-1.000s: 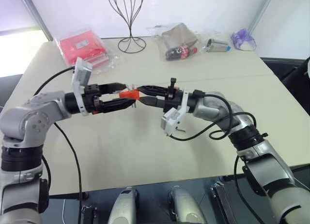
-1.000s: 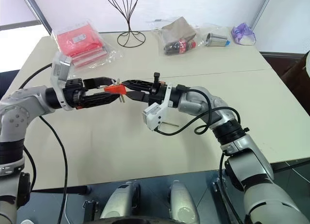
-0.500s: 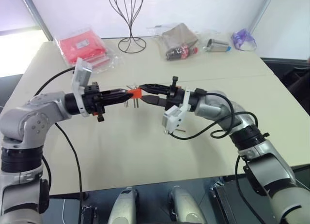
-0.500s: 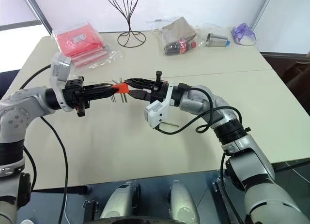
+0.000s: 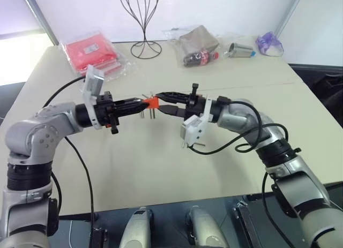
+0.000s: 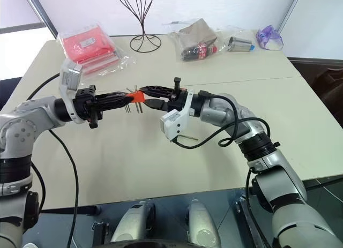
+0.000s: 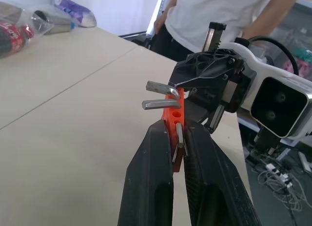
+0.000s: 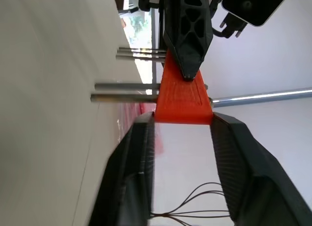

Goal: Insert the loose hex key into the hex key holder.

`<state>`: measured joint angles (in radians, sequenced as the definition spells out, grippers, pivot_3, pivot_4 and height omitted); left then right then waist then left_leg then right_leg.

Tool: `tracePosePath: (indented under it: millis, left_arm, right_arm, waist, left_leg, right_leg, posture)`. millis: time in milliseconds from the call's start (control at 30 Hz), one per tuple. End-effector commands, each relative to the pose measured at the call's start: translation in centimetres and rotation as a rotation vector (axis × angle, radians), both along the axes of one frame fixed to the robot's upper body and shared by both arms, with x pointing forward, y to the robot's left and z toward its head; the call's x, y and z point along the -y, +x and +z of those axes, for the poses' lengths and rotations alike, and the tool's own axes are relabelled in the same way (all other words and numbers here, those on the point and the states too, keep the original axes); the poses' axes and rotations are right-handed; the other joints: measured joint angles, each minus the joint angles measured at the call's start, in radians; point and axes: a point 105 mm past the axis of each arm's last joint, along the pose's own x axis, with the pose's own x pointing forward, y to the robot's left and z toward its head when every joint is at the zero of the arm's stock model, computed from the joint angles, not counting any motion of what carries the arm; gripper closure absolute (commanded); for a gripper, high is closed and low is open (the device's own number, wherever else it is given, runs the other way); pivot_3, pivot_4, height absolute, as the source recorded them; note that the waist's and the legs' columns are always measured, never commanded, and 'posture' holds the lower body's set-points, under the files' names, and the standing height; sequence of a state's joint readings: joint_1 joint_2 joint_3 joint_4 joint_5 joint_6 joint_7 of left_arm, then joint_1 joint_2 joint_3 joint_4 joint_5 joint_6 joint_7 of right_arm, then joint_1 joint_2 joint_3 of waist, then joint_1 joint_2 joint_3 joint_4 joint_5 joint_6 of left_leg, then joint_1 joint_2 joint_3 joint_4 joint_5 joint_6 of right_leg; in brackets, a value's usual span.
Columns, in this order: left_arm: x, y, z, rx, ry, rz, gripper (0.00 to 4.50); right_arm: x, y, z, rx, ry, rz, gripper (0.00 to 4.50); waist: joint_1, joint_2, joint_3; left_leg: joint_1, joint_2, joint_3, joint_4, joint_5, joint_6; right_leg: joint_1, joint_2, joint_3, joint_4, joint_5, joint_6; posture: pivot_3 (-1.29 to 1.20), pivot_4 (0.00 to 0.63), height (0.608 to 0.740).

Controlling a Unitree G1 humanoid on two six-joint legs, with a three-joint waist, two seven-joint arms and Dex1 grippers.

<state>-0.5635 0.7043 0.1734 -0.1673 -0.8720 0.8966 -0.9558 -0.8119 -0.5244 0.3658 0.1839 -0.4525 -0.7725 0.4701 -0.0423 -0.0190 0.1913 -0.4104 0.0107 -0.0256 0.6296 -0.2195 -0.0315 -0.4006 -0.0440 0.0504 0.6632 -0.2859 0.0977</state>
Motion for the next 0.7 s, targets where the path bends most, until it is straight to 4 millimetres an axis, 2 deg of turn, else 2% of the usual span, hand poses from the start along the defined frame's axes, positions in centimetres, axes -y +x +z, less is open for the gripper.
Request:
tracePosePath:
  millis: [33, 100, 167, 233, 300, 367, 500, 633, 700]
  left_arm:
    - [0.3, -0.2, 0.9, 0.045, 0.005, -0.014, 4.50]
    - [0.3, -0.3, 0.8, 0.050, 0.013, -0.013, 4.50]
    - [0.2, -0.4, 0.9, 0.058, 0.019, -0.007, 4.50]
    - [0.0, -0.3, 1.1, 0.089, 0.036, 0.012, 4.50]
    - [-0.2, -0.2, 1.3, 0.125, 0.058, 0.035, 4.50]
    - [-0.3, -0.1, 1.6, 0.163, 0.077, 0.051, 4.50]
    - [-0.2, 0.0, 2.1, 0.231, 0.091, 0.081, 4.50]
    - [0.5, -0.2, 2.7, 0.283, 0.079, 0.098, 4.50]
    - [0.8, -0.4, 2.5, 0.292, 0.075, 0.102, 4.50]
  right_arm:
    - [-0.5, -1.2, 1.6, 0.040, 0.034, 0.042, 0.90]
    - [-0.4, -1.1, 1.3, 0.028, 0.018, 0.034, 0.04]
    - [-0.1, -1.1, 1.1, 0.012, 0.006, 0.026, 0.04]
    - [0.9, -0.2, 0.5, -0.083, -0.036, -0.042, 0.04]
    - [2.4, 1.1, -0.2, -0.237, -0.065, -0.143, 0.04]
    - [4.1, 1.9, -0.9, -0.465, -0.091, -0.233, 0.04]
    - [5.8, 1.6, -1.3, -0.744, -0.158, -0.309, 0.04]
    - [8.0, 0.1, -3.0, -0.964, -0.356, -0.390, 0.04]
    - [8.6, -0.1, -3.9, -1.041, -0.403, -0.440, 0.04]
  waist:
    - [0.000, 0.000, 0.000]
    - [0.000, 0.000, 0.000]
    - [0.001, 0.000, 0.000]
    - [0.002, 0.000, 0.000]
    - [0.004, 0.000, 0.000]
    - [0.006, 0.000, 0.000]
    - [0.007, 0.000, 0.000]
    - [0.007, 0.001, 0.001]
    - [0.007, 0.001, 0.001]
  left_leg:
    - [0.000, 0.000, 0.000, 0.000, 0.000, 0.000]
    - [0.000, 0.000, 0.000, 0.000, 0.000, 0.000]
    - [0.000, 0.000, 0.000, 0.000, 0.000, 0.000]
    - [0.000, 0.000, 0.000, 0.000, 0.000, 0.000]
    - [0.000, 0.000, 0.000, 0.000, 0.000, 0.000]
    - [0.000, 0.000, 0.000, 0.001, 0.000, 0.000]
    - [0.000, 0.000, -0.001, 0.001, 0.000, 0.000]
    - [0.000, 0.000, -0.001, 0.001, 0.000, 0.000]
    - [0.000, 0.000, -0.001, 0.001, 0.000, 0.000]
  right_leg:
    - [0.000, 0.000, 0.000, 0.000, 0.000, 0.000]
    - [0.000, 0.000, 0.000, 0.000, 0.000, 0.000]
    - [0.000, 0.000, 0.000, 0.000, 0.000, 0.000]
    - [0.000, 0.000, 0.000, 0.000, 0.000, 0.000]
    - [0.001, 0.000, 0.000, 0.000, 0.000, 0.000]
    - [0.001, 0.000, 0.000, 0.000, 0.000, 0.000]
    - [0.001, -0.001, -0.001, 0.000, 0.000, 0.000]
    - [0.001, -0.001, -0.001, -0.001, 0.000, 0.000]
    - [0.001, -0.001, -0.001, -0.001, 0.000, 0.000]
  posture:
    - [0.00, 0.150, 0.740]
    - [0.00, 0.150, 0.740]
    - [0.00, 0.150, 0.740]
    - [0.00, 0.150, 0.740]
    - [0.00, 0.150, 0.740]
    - [0.00, 0.150, 0.740]
    - [0.00, 0.150, 0.740]
    - [0.00, 0.150, 0.740]
    - [0.00, 0.150, 0.740]
